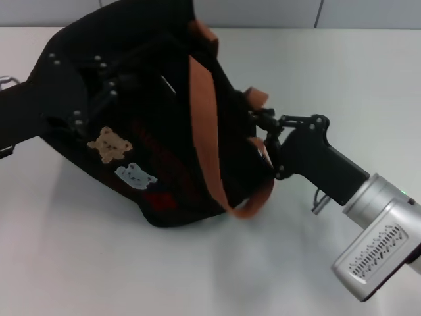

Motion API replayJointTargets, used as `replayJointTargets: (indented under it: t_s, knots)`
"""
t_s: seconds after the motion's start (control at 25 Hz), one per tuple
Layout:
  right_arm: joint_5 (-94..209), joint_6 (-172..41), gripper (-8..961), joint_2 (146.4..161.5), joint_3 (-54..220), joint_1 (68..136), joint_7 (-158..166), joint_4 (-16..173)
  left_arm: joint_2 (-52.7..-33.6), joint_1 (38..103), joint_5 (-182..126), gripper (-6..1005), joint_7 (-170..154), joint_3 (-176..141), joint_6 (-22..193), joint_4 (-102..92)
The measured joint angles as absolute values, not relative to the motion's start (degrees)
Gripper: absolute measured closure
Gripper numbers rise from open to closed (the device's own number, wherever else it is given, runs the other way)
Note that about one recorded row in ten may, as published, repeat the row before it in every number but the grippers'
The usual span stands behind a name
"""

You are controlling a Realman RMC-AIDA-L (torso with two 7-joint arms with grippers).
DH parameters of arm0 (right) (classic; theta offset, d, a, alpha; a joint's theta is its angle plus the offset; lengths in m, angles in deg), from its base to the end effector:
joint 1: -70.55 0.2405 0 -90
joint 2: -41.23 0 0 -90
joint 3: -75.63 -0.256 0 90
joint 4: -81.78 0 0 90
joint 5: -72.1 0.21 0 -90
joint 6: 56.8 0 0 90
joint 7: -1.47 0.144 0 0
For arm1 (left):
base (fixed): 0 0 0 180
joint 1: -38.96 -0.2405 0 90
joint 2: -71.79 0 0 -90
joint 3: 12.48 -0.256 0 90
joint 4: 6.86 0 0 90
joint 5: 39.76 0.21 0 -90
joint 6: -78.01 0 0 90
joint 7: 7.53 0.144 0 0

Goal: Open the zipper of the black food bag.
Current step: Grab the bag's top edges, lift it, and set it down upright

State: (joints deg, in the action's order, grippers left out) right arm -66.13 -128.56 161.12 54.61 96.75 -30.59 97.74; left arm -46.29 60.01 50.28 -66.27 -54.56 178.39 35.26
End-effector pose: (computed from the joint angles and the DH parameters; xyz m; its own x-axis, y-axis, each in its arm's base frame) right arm 0.2483 0.2842 -0.1031 0.8426 0.5192 -0.1431 0.1461 -0.4761 -0.8672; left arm -0.2543 0.2991 0.0527 0.7068 -0.1364 0.6941 0.2214 -0.8893 -0.4002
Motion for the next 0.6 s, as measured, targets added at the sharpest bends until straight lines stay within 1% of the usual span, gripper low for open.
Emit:
replayJointTargets:
  t_s: [0.32,0.6]
  knots:
    - [-65.90,-131.58,948,160.93,52.80,95.39,-28.00,95.99,-46.50,57.21,50.19,895,-64.57,-49.26,178.43,29.61]
    - [-65.73,-135.00,946,161.06,48.52,95.92,-18.90,96.26,-46.65,56.86,50.21,876,-59.94,-48.58,175.96,21.19]
